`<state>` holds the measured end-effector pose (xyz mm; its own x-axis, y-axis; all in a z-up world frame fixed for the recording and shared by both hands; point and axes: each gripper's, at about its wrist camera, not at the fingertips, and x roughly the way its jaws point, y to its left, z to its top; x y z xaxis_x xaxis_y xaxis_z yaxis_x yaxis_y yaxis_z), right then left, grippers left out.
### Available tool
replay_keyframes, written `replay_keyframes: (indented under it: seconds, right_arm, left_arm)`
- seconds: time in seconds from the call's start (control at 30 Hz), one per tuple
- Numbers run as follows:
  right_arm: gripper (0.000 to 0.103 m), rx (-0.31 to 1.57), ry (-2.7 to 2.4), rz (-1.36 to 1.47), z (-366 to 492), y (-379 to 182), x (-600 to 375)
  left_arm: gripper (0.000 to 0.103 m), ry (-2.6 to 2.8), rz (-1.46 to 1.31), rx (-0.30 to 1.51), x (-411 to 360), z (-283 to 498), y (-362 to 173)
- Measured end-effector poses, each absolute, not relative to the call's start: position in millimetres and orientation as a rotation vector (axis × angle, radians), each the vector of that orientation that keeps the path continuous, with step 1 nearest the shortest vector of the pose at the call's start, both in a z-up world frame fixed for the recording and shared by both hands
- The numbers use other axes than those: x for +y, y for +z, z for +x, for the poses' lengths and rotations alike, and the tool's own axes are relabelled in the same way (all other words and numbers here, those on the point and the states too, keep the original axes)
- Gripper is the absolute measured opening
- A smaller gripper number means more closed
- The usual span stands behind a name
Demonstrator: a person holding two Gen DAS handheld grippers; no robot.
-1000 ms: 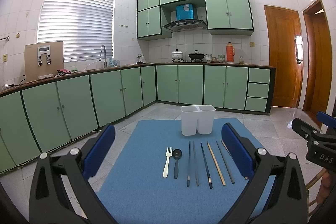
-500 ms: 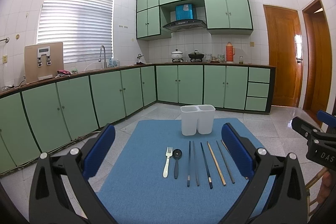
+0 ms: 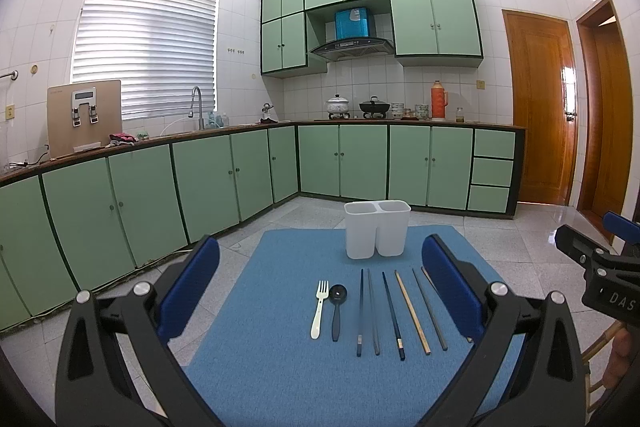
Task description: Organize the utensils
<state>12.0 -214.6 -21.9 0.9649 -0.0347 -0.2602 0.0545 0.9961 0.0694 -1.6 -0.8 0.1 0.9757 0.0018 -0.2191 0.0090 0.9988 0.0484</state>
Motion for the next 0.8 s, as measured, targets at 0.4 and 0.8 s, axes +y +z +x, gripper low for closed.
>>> replay_keyframes:
  seconds: [0.4, 0.8]
  right_arm:
    - [0.097, 0.262, -0.044, 0.077, 12.2, -21.7, -214.6]
    - [0.097, 0.263, -0.045, 0.077, 12.1, -21.2, -215.1]
  left_arm:
    - [0.098, -0.001, 0.048, 0.219, 0.6, -1.3, -0.9]
    - [0.098, 0.001, 0.046, 0.219, 3.4, 0.4, -0.9]
